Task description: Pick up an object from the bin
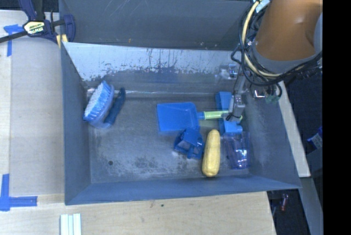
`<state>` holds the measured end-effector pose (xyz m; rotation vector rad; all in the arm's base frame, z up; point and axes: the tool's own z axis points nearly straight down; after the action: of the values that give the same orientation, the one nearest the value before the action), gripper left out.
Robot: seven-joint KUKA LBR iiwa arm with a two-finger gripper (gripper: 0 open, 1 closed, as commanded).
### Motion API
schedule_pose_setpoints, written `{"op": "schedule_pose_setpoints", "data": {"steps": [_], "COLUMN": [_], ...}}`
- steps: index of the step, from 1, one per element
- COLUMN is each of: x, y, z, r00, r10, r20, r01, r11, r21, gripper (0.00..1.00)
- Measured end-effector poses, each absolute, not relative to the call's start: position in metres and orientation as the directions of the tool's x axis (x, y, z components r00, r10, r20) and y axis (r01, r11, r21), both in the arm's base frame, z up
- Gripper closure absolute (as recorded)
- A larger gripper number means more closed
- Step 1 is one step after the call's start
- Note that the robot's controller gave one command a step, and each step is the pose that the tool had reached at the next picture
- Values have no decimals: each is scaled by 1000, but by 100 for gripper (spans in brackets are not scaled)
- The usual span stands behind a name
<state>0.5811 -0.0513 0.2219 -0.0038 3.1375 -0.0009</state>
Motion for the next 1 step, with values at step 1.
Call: {"op": "schedule_pose_setpoints", "data": {"steps": [1], "x": [581], "y": [-51], "z": [222], "r00": [-1000], "r10": [-2], "r20": [-4], "r01": [-2], "r11": [1000], "r21": [-1], "gripper": [0]}}
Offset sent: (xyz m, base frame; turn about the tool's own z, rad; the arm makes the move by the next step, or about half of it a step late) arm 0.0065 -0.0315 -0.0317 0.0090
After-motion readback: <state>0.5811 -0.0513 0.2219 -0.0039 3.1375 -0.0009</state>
